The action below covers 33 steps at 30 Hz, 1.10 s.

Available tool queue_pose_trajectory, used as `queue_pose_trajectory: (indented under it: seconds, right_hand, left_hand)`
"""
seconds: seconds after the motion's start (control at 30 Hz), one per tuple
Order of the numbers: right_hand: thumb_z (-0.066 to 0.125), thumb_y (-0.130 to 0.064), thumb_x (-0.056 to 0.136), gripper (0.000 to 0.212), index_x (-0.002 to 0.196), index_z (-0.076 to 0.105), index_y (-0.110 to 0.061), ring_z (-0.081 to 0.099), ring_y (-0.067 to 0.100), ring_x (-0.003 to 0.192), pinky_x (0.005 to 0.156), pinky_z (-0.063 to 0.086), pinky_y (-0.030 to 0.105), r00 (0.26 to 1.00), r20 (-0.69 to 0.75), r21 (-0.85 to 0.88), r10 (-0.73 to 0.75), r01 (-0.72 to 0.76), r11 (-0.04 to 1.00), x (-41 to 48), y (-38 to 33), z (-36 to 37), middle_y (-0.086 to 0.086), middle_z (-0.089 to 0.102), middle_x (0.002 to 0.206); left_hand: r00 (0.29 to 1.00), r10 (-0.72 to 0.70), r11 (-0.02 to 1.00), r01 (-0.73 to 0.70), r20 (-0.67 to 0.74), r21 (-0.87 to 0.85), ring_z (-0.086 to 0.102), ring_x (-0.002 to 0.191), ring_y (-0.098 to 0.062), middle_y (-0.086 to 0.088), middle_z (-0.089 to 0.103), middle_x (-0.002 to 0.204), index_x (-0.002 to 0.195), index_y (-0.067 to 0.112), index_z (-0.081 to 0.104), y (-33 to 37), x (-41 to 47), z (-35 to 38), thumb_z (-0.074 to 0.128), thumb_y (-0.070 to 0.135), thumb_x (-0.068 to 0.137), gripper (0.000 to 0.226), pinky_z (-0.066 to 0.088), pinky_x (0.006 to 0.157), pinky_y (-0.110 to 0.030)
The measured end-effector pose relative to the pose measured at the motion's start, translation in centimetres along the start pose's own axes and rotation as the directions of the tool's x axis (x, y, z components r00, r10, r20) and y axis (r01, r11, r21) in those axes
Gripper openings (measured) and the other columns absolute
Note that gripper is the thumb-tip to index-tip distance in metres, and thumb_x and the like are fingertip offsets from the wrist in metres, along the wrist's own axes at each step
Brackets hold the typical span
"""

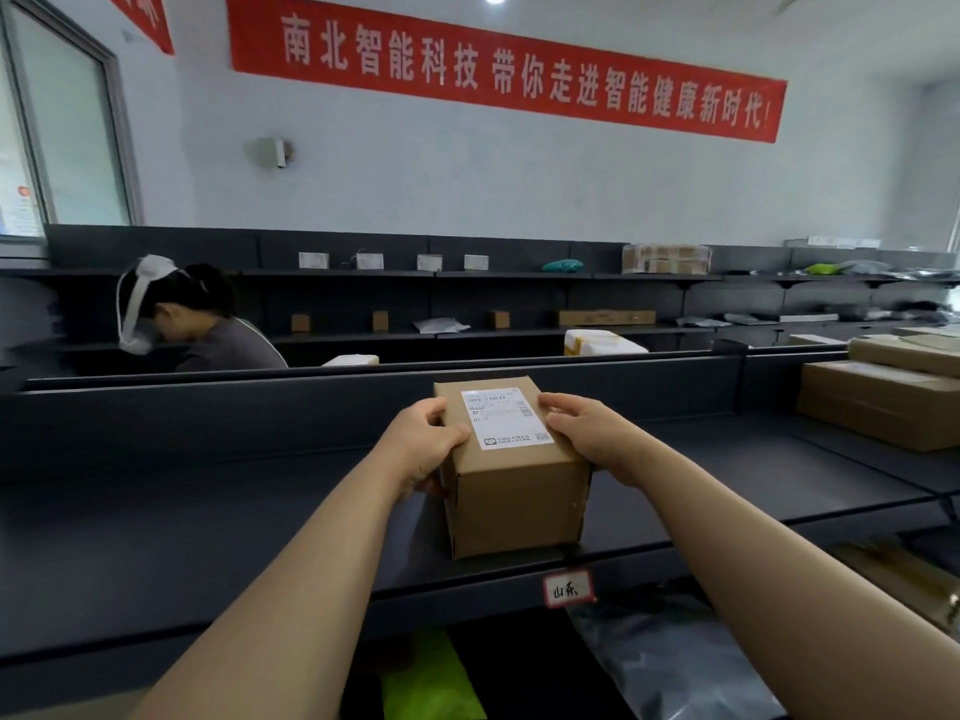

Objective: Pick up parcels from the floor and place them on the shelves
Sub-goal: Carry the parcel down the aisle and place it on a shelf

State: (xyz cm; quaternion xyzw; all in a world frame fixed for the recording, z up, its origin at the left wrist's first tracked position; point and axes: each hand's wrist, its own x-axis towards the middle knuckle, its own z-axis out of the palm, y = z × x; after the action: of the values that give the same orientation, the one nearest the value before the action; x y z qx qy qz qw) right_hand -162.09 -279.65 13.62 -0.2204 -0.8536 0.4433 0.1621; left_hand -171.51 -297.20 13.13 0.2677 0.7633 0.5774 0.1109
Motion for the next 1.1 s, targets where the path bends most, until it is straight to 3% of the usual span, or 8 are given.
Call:
queue_pose_trajectory:
  seconds: [0.1,0.3,0.53,0.7,0.83,0.93,1.0,1.1]
  right_hand:
    - [0.036,-0.027,0.101,0.042,0.142,0.039,-0.033,0.056,0.013,0.089,0.060,0.046,0.026,0.999,0.018,-0.018,0.027,-0.027,0.999,0.9,0.0,-0.2,0.000,0.053,0.122]
    - [0.036,-0.029,0.100,0.042,0.142,0.039,-0.033,0.059,0.016,0.088,0.064,0.049,0.029,0.997,0.056,-0.066,0.058,-0.055,0.996,2.3,0.3,-0.6,0.001,0.056,0.117]
    - [0.036,-0.030,0.100,0.042,0.143,0.038,-0.033,0.059,0.015,0.082,0.062,0.049,0.029,0.995,0.068,-0.049,0.077,-0.074,0.996,3.2,0.7,-1.0,0.000,0.057,0.111]
    - [0.039,-0.030,0.100,0.043,0.142,0.040,-0.033,0.059,0.017,0.087,0.064,0.051,0.031,0.995,0.046,0.000,0.092,-0.092,0.996,3.3,0.9,-1.2,-0.002,0.057,0.109]
    - [0.047,-0.026,0.097,0.043,0.138,0.047,-0.016,0.058,0.027,0.110,0.090,0.051,0.039,0.991,-0.134,0.027,0.008,-0.005,1.000,2.9,1.3,-1.4,0.008,0.058,0.127]
    - [0.053,-0.024,0.095,0.041,0.134,0.052,-0.013,0.062,0.026,0.101,0.087,0.054,0.039,0.972,-0.234,0.116,-0.004,0.032,0.993,1.9,1.6,-2.4,0.002,0.061,0.108]
    - [0.056,-0.024,0.093,0.040,0.132,0.054,-0.014,0.063,0.021,0.097,0.082,0.055,0.035,0.958,-0.285,0.153,-0.013,0.059,0.987,0.7,2.0,-3.4,-0.002,0.062,0.101]
    - [0.060,-0.022,0.089,0.039,0.128,0.058,-0.013,0.064,0.019,0.094,0.083,0.055,0.036,0.933,-0.359,0.207,-0.032,0.113,0.972,-1.9,2.4,-5.0,-0.004,0.064,0.094]
  left_hand:
    - [1.000,-0.005,1.000,0.005,0.013,0.020,0.051,0.075,-0.007,0.010,0.051,0.093,0.138,0.016,0.044,-0.2,0.8,0.3,0.055,0.018,0.094,0.045,0.045,0.045,-0.028]
    - [0.999,-0.052,0.998,0.051,0.017,0.045,0.054,0.099,-0.023,-0.003,0.048,0.132,0.143,0.016,0.037,-0.3,1.8,0.7,0.055,0.022,0.094,0.053,0.046,0.042,-0.028]
    - [0.997,-0.067,0.997,0.066,0.030,0.025,0.055,0.086,-0.018,0.002,0.049,0.113,0.140,0.017,0.041,-0.5,2.8,1.5,0.054,0.023,0.095,0.047,0.047,0.042,-0.028]
    - [0.998,-0.059,0.993,0.059,-0.004,0.105,0.055,0.089,-0.020,-0.005,0.048,0.133,0.145,0.021,0.035,-0.7,3.2,1.7,0.055,0.030,0.093,0.056,0.048,0.046,-0.028]
    - [0.993,0.046,0.964,-0.015,-0.110,0.266,0.055,0.102,-0.024,-0.009,0.055,0.129,0.137,0.012,0.045,-0.8,3.5,1.7,0.054,0.029,0.093,0.048,0.045,0.075,-0.031]
    - [0.963,0.161,0.951,-0.093,-0.214,0.296,0.055,0.111,-0.023,-0.010,0.058,0.130,0.134,0.008,0.049,-0.1,2.9,2.0,0.050,0.028,0.094,0.044,0.042,0.087,-0.030]
    - [0.933,0.270,0.933,-0.193,-0.237,0.303,0.056,0.112,-0.021,-0.007,0.060,0.126,0.135,0.009,0.050,1.0,1.8,2.4,0.050,0.025,0.095,0.043,0.040,0.084,-0.025]
    - [0.899,0.385,0.906,-0.325,-0.209,0.271,0.053,0.094,-0.009,0.001,0.061,0.107,0.130,0.012,0.054,2.8,0.2,3.5,0.051,0.023,0.095,0.037,0.038,0.067,-0.012]
